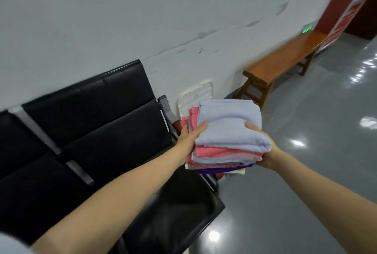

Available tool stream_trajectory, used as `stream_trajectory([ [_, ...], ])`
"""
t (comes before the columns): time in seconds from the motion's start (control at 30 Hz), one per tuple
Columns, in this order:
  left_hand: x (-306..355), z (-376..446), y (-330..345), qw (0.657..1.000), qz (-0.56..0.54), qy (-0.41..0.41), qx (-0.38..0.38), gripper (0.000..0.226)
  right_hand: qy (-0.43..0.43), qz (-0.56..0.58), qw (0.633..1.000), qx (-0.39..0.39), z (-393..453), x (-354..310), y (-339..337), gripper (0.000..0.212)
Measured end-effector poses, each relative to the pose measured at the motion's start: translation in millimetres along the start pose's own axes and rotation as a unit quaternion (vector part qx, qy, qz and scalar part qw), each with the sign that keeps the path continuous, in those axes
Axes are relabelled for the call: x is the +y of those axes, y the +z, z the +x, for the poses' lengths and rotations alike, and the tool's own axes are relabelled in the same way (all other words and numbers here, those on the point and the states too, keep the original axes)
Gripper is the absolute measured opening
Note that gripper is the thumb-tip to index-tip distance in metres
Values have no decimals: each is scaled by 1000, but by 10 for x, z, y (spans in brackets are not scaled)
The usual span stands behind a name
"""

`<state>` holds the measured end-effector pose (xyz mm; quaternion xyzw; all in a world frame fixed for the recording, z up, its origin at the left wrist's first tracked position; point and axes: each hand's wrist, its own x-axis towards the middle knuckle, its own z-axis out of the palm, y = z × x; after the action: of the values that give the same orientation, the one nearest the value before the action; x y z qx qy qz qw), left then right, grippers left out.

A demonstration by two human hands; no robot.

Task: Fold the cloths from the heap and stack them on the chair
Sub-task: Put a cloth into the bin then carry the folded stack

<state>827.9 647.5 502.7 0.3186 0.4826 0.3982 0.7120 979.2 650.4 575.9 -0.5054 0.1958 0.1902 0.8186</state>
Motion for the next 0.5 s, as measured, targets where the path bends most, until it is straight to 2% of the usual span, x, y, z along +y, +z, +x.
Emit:
stream_trajectory([
  [0.03,-16,95,-22,1000,-1,-3,4,131,-37,-113,992,33,121,40,-36,30],
  [0.07,-26,171,-48,1000,-6,-7,4,129,-40,-202,978,21,135,38,-93,29],
  [0.1,-27,264,-66,1000,-16,-9,2,126,-39,-253,966,-34,137,105,-103,29],
  [0.13,-14,388,-79,1000,-28,-10,5,122,29,-298,945,-133,262,59,-66,31],
  [0.17,-12,469,-77,999,-32,-14,8,117,146,-389,876,-247,404,48,15,34],
  [0.2,-2,546,-64,999,-32,-21,12,113,240,-483,774,-331,557,50,54,39],
  [0.23,-17,615,-57,999,-35,-28,19,109,271,-529,702,-392,756,53,80,45],
  [0.27,-33,703,-36,998,-39,-34,27,106,276,-539,682,-410,930,81,156,48],
  [0.4,-94,1109,149,996,-36,-60,46,111,279,-531,685,-415,1405,289,529,54],
  [0.5,-196,1489,425,997,-35,-55,51,96,303,-532,657,-440,1849,303,778,52],
])
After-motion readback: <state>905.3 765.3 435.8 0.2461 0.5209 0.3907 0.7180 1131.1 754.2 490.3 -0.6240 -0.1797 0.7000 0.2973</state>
